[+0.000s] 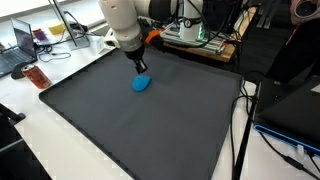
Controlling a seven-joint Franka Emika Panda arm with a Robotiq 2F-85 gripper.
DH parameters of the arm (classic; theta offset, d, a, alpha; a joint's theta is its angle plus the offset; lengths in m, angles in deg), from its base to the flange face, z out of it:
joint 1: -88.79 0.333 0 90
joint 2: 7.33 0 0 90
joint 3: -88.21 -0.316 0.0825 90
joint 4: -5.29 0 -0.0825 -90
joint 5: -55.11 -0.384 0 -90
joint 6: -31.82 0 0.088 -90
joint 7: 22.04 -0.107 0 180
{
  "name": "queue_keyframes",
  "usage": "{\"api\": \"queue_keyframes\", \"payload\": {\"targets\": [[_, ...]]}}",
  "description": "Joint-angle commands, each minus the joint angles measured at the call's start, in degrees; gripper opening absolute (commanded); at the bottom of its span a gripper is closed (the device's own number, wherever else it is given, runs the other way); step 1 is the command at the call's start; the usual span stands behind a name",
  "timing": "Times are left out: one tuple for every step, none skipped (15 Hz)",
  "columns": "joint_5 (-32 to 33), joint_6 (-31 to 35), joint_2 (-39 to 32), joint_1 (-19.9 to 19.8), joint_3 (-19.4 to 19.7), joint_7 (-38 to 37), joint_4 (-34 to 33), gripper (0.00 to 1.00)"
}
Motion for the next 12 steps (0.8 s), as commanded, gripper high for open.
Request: {"api": "queue_keyframes", "payload": {"targets": [[-1.02, -4.82, -1.49, 0.28, 0.87, 2.07, -0.83, 0.03], [-0.95, -5.66, -1.66, 0.29, 0.93, 2.15, -0.86, 0.03], [-0.97, -6.37, -1.71, 0.27, 0.93, 2.39, -0.95, 0.03], [-1.02, -6.95, -1.79, 0.23, 0.93, 2.62, -1.03, 0.03], [-0.96, -7.3, -1.79, 0.27, 0.96, 2.71, -1.06, 0.03], [-0.98, -7.68, -1.66, 0.29, 0.93, 2.9, -1.15, 0.03], [-0.85, -7.95, -1.47, 0.37, 0.93, 2.98, -1.01, 0.03], [-0.62, -7.79, -0.84, 0.55, 0.95, 2.78, -0.65, 0.03], [-0.45, -7.82, 0.03, 0.73, 0.88, 2.71, -0.11, 0.03], [-0.27, -7.72, 0.68, 0.9, 0.85, 2.63, 0.26, 0.03], [-0.24, -7.71, 1.56, 1.06, 0.74, 2.66, 0.75, 0.03], [-0.07, -7.61, 2.19, 1.26, 0.71, 2.55, 1.12, 0.03]]}}
